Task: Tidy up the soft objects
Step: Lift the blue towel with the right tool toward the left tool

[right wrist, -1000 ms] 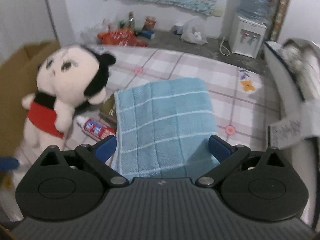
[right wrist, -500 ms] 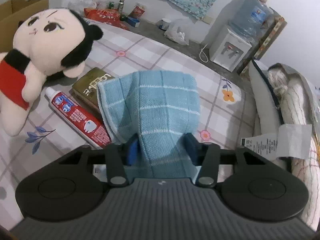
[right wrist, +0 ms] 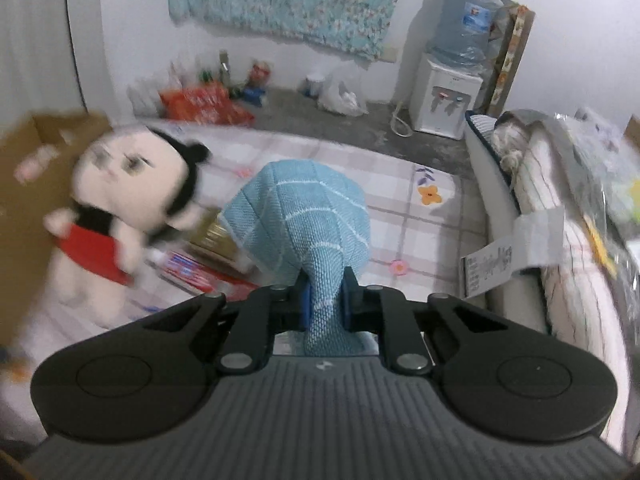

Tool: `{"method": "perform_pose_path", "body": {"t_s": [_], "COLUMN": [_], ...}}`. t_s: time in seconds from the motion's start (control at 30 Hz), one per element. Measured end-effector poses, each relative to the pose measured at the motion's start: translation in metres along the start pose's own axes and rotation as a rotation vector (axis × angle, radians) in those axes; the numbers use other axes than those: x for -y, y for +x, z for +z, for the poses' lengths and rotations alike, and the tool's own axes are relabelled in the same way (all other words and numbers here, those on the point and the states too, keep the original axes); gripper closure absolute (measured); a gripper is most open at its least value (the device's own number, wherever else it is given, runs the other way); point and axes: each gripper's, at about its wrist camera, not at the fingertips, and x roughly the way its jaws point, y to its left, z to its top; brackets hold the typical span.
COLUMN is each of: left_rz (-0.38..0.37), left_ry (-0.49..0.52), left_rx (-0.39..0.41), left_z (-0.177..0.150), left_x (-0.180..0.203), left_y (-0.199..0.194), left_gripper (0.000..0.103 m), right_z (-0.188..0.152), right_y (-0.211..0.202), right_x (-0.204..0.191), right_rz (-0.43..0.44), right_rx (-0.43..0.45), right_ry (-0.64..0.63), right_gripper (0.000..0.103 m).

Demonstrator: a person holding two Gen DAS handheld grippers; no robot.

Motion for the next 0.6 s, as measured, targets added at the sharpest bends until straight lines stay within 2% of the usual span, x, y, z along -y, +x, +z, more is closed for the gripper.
{"method": "perform_pose_path", "body": {"t_s": [0.07,0.13,0.23,0.33,0.4,0.47,0.6], "left_rz": [-0.023,-0.045,-0.074,-0.085,-0.091,-0.089,-0.097], "left_ry": [0.004,0.008,0.022,0.036,0.041,0.039,0.019], "left_rx": [0.005,0.012,0.013,-0.005,-0.021,-0.038,-0.050], "left_z": [-0.003,-0.007,-0.016,-0.025,-0.030,-0.035,-0.038], "left_x": [-0.001,-0.002,-0.004,-0.006,-0.007,-0.007,-0.010], "left_y": [-0.011,-0.023,-0.040,-0.050,-0.051,-0.049,-0.040], "left_gripper": [0.001,0.001,0.001,0.001,0.001,0.001,0.002], "right_z": [-0.002,-0.007,-0.022,-0.048,-0.070,-0.094,-0.130], "right_y": [-0.024,-0.047,-0.074,-0.076,-0.065,-0.047,-0.020], "right_x": [0.003,0.006,0.010,0.010,0.006,-0.002,-0.013], "right_rz": [0.070,0.177,0.396,0.620,0.715,0.727,0.563], "right_rx": [0.023,0.036,0.031,-0.030,-0.100,-0.188,-0.328], "right_ry": [0.075,0.165,0.339,0.521,0.619,0.679,0.674], "right_gripper": [0.091,0.091,0.091,0.091,0.090,0.090,0.090]}}
